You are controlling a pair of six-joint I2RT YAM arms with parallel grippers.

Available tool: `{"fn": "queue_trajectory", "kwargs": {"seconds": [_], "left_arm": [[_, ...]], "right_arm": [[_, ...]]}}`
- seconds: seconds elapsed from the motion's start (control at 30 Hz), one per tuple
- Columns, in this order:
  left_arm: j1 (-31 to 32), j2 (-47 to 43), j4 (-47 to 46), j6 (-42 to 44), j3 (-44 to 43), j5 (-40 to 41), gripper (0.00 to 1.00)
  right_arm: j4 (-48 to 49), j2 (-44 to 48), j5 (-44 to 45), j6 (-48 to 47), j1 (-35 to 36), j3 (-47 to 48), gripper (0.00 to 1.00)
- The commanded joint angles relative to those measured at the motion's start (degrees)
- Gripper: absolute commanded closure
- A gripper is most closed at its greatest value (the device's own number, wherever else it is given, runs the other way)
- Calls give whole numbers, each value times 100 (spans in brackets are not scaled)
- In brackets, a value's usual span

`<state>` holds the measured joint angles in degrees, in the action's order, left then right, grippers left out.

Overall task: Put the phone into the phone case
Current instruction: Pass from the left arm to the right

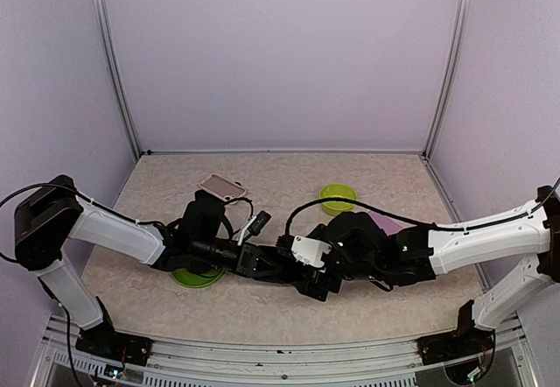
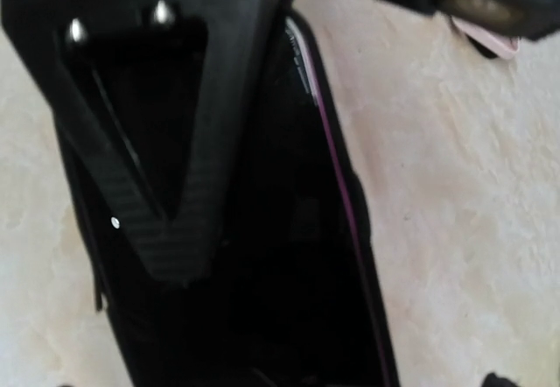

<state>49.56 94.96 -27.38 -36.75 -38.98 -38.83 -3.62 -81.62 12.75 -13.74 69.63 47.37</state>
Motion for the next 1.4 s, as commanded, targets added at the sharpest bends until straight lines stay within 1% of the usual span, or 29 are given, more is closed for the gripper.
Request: {"fn": "queue_trajectory", "kwargs": {"seconds": [0.0,0.2,0.5,0.8,0.9,1.07,1.17,1.23,1.33,1.37], "left_arm": [[38,-189,-181,142,-306,-156,100],[101,-176,-148,150,-364,-117,100],[142,-187,-144,168,-348,-103,100],[142,-162,-171,177,-338,-107,100],[143,-153,-179,169,-333,-115,100],[142,-144,-195,155,-320,-107,100],[139,-150,-244,121,-304,-128,100],[136,-145,-272,94,-299,-123,100],[133,-161,-293,70,-294,-140,100],[128,-155,-309,58,-294,-142,98]], "right_arm": [[54,-174,33,-174,132,269,0],[-30,-477,81,-198,200,499,0],[-141,-949,581,-184,236,782,0],[-201,-1018,452,-284,241,829,1],[-220,-1031,439,-299,245,850,5],[-245,-1030,352,-328,247,859,19],[-237,-1039,366,-325,245,858,23],[-221,-1032,406,-303,253,853,27],[-208,-991,461,-274,253,843,30],[-195,-970,483,-259,253,838,31]]}}
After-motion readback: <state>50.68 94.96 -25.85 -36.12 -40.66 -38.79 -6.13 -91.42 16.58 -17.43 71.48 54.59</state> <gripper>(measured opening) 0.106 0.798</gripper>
